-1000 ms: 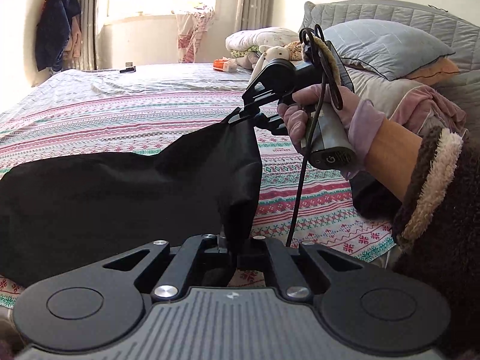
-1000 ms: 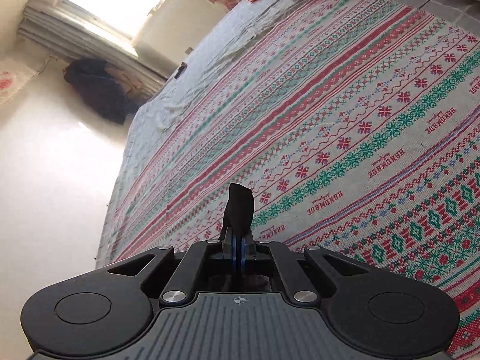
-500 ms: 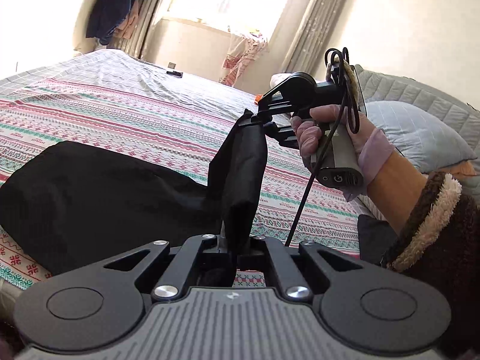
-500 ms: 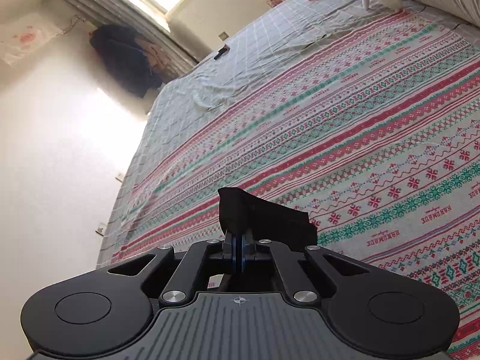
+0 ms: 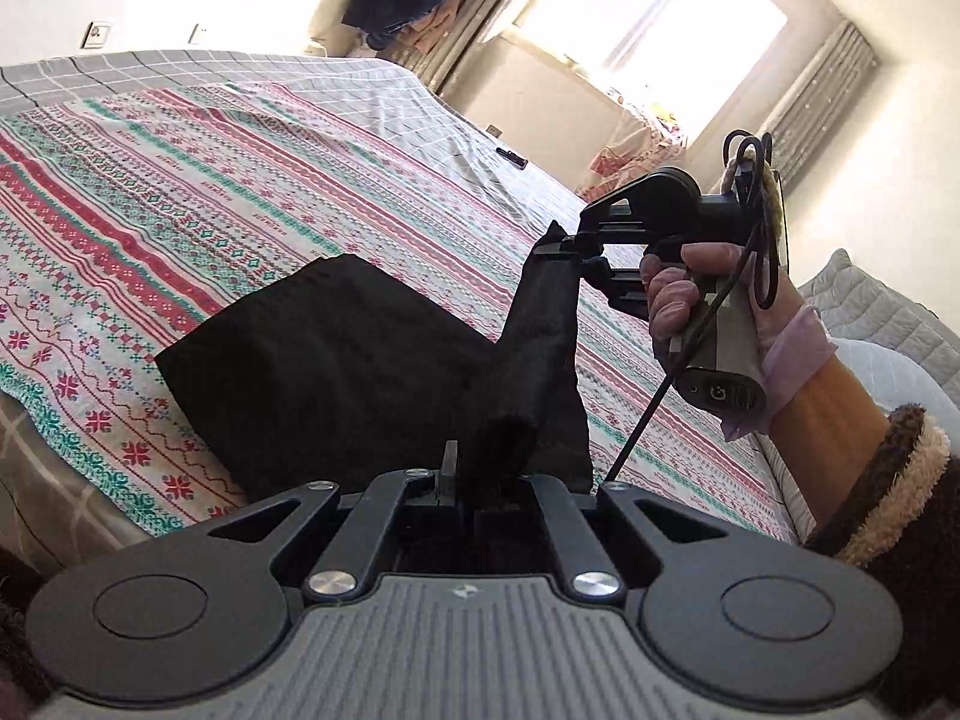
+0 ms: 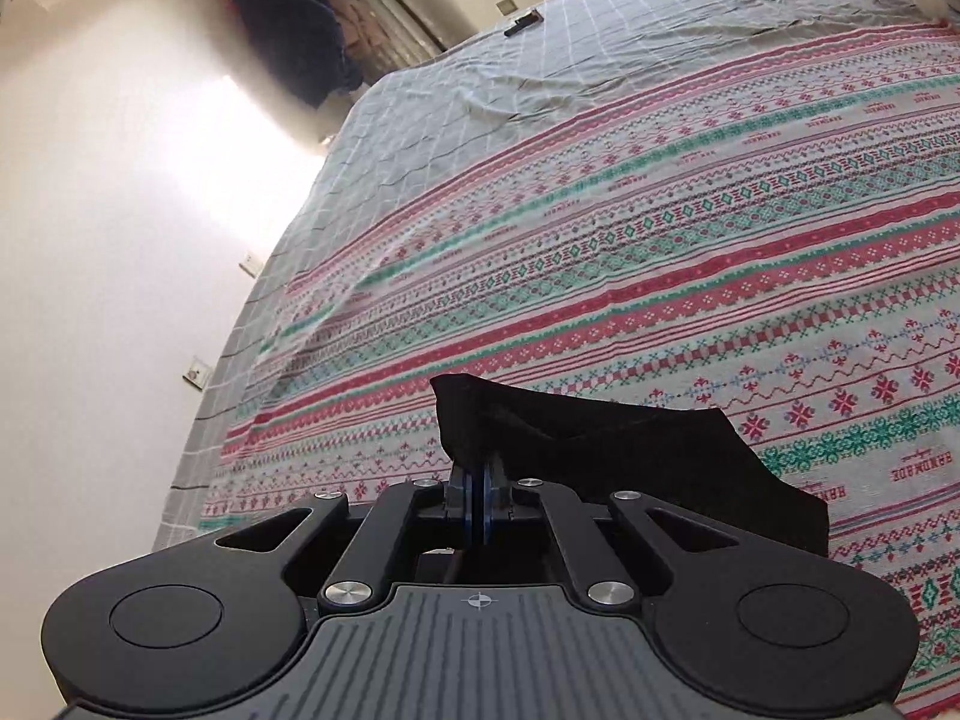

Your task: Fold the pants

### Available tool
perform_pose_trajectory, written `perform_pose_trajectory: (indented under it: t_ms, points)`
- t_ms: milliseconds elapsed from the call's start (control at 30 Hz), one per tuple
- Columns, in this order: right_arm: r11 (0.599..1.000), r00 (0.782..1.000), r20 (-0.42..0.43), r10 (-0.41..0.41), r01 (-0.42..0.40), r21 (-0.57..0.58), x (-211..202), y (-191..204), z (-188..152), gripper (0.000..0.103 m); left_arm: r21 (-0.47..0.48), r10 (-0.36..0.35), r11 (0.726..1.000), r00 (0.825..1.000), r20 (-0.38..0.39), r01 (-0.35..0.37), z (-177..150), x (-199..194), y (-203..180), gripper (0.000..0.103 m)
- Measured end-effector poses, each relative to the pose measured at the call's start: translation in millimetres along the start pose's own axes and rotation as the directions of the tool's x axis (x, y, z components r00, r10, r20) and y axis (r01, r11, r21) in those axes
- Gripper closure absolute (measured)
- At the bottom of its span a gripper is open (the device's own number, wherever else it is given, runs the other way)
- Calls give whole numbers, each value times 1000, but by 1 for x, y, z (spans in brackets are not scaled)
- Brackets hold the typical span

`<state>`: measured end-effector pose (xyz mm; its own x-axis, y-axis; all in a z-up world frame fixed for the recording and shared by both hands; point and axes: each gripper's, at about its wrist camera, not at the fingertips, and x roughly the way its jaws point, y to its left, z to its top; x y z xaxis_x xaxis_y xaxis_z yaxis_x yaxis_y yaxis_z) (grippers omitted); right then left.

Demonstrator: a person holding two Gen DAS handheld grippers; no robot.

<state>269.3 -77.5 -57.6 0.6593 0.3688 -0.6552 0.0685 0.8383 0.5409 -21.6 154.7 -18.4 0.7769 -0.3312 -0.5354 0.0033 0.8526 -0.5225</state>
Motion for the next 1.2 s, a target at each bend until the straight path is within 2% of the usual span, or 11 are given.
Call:
perform_pose_trajectory:
  t_ms: [300, 533, 600, 667, 733, 767, 800, 833, 1000, 1067, 1200]
  points:
    - [1000, 998, -54, -13, 12, -26, 53, 44, -17, 101, -109, 64, 992, 998, -11, -65, 16, 1, 42, 75]
    - [1000, 997, -72, 20, -18, 20, 88, 58, -26, 99, -183, 180, 966, 983, -27, -182, 31, 15, 75, 73]
    - [999, 997, -79, 26, -25, 20, 94, 61, -28, 92, -172, 212, 960, 975, -62, -220, 33, 20, 78, 62]
    - [1000, 997, -82, 16, -16, 2, 97, 65, -30, 90, -145, 250, 955, 965, -76, -259, 35, 20, 78, 51]
    - [999, 995, -95, 27, -30, -26, 94, 66, -30, 79, -66, 291, 953, 954, -73, -295, 40, 20, 74, 40]
    - [999, 995, -98, 34, -37, -35, 91, 65, -29, 65, -34, 300, 952, 951, -69, -303, 43, 19, 72, 31]
    - [998, 995, -96, 39, -44, -47, 86, 65, -29, 50, 5, 304, 953, 950, -69, -304, 47, 20, 71, 21]
    - [997, 995, -89, 42, -48, -65, 81, 64, -29, 45, 40, 305, 952, 950, -73, -303, 51, 22, 70, 18]
    - [985, 997, -77, 31, -44, -165, 46, 52, -29, 39, 162, 232, 964, 966, -116, -212, 76, 33, 69, 1]
    - [981, 997, -72, 28, -41, -187, 31, 41, -32, 36, 176, 191, 971, 969, -154, -164, 86, 42, 73, 0]
    - [975, 999, -53, -4, -8, -221, 3, 9, -44, 36, 160, 115, 984, 962, -249, -76, 107, 69, 85, 0]
